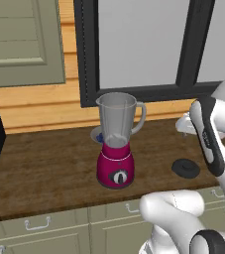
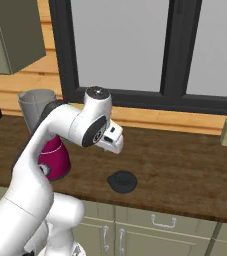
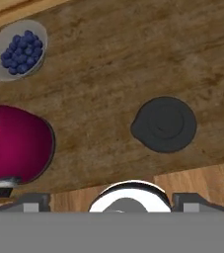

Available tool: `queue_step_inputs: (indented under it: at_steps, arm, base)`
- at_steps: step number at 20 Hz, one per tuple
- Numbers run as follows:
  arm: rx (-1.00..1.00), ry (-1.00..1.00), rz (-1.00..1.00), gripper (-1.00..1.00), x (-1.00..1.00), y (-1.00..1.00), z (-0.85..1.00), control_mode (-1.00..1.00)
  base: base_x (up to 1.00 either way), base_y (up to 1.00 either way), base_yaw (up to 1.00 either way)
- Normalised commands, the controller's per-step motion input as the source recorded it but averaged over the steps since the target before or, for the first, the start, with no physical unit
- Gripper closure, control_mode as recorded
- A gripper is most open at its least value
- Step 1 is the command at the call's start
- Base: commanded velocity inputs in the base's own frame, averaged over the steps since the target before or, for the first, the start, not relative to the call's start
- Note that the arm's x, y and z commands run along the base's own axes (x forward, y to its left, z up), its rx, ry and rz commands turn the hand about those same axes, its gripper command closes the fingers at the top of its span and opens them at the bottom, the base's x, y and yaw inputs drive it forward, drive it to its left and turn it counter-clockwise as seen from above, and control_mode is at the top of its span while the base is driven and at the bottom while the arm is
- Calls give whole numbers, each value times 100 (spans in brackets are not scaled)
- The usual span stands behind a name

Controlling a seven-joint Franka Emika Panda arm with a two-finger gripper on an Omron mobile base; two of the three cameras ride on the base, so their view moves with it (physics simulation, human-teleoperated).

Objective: Close the lid blender by securely placing the lid on top.

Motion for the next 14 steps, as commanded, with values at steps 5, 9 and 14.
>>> queue_step_inputs:
  at_steps: [5,9,14]
  arm:
    - [19,27,-13,-100,-9,-89,-73,-100]
    - [4,30,-5,-100,9,-30,-33,-100]
    - [2,26,0,-100,46,-3,-37,-100]
  base:
    - [0,0,0]
    - [0,0,0]
    - [0,0,0]
